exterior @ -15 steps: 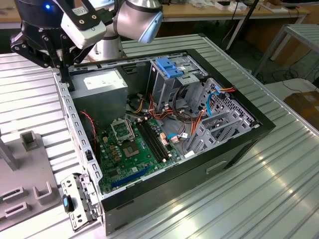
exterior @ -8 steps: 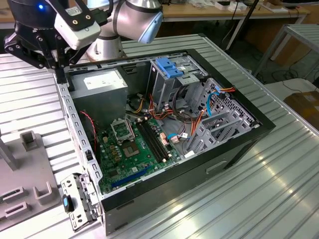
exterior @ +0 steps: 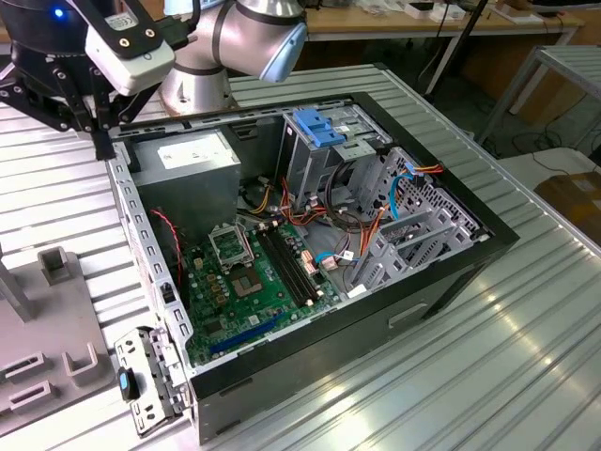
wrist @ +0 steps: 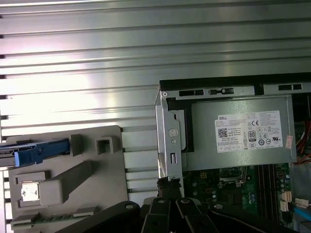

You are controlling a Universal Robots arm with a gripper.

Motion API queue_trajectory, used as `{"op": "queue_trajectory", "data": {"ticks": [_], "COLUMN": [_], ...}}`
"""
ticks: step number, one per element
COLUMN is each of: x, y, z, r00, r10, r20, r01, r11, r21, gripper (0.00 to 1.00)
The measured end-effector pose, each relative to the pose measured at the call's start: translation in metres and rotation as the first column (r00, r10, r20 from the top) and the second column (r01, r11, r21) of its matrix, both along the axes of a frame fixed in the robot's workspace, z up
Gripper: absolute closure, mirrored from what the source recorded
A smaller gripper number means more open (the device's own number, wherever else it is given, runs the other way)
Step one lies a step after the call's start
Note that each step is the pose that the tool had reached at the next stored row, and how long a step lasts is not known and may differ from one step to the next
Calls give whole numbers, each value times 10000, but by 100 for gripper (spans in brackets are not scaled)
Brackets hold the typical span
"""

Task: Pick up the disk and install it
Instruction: 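Reach for the disk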

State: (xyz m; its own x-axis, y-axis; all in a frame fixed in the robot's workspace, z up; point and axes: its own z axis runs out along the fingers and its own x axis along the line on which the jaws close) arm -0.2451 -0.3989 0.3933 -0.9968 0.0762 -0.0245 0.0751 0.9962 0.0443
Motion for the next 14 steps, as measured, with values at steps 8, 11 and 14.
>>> {"op": "queue_trajectory", "data": {"ticks": [8,11,14], "x": [-74,-105,-151], "y": [0,0,0], "z": [0,0,0], "r00": [10000,10000,10000], "r10": [0,0,0], "r20": [0,0,0], "r01": [0,0,0], "r11": [10000,10000,10000], "r21": [0,1,0], "gripper": [89,89,89]}}
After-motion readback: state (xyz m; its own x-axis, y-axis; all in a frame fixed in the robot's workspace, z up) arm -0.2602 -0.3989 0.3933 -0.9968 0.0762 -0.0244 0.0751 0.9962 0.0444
